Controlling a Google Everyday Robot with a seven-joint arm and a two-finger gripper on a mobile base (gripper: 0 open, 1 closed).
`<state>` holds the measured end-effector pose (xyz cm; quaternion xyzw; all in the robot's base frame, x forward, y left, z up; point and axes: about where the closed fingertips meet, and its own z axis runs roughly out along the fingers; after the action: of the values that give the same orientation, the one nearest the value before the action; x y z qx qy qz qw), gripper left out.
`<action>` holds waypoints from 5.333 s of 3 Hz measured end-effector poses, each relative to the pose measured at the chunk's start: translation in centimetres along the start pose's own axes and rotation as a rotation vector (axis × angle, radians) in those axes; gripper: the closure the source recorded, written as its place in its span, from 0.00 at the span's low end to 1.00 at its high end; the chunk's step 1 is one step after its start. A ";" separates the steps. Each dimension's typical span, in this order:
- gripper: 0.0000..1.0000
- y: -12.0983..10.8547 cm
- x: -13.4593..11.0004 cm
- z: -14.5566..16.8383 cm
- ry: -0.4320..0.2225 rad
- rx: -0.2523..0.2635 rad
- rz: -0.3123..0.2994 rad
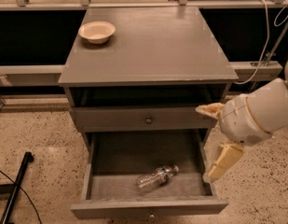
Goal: Pick water bottle from middle drawer and place on counter
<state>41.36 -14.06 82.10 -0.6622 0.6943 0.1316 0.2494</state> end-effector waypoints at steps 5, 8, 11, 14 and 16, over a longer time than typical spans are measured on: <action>0.00 -4.8 3.5 12.1 0.128 -0.101 -0.368; 0.00 -5.2 7.7 18.3 0.181 -0.130 -0.368; 0.00 -5.6 15.0 32.3 0.194 -0.172 -0.347; 0.21 -5.2 17.8 41.2 0.119 -0.212 -0.342; 0.49 -3.9 18.9 44.7 0.053 -0.254 -0.303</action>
Offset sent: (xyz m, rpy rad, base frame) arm 0.0940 0.0262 -0.0529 -0.1689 -0.1914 0.2670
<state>52.93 -7.63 35.22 -0.7884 0.5709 0.1616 0.1621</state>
